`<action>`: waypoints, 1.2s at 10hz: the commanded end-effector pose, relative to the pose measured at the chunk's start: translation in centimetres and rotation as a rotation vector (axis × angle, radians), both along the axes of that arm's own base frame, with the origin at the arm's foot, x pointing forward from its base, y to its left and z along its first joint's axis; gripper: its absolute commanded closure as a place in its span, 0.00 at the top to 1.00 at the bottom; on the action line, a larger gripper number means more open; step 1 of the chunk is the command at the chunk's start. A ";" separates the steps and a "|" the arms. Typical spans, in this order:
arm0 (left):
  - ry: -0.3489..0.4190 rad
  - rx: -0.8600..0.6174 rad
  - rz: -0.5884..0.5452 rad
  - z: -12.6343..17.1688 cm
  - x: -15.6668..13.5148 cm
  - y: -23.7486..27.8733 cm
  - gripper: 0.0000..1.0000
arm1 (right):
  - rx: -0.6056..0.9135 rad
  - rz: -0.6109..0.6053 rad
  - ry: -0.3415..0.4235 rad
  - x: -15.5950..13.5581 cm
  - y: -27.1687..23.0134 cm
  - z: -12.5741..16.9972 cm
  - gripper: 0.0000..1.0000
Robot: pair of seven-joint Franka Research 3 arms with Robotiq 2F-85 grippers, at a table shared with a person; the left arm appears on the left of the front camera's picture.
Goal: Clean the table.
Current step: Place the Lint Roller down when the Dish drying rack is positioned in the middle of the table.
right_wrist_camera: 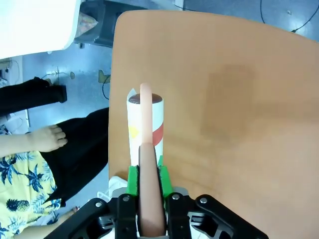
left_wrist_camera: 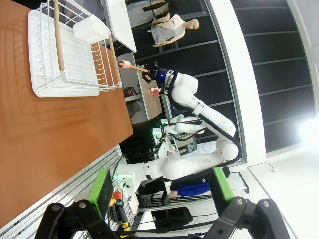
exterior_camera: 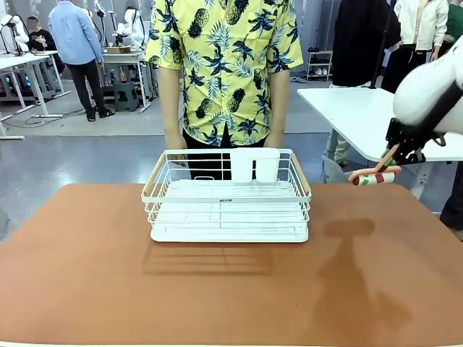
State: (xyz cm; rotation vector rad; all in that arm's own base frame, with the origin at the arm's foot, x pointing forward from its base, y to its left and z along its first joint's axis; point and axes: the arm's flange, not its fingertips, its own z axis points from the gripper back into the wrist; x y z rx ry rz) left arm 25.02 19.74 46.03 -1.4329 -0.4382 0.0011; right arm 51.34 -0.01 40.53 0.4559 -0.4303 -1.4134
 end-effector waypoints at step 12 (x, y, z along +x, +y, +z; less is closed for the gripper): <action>-0.015 -0.015 -0.005 0.2 -0.2 0.2 1.00 | 0.057 -0.130 -0.069 -2.2 2.1 -9.0 0.21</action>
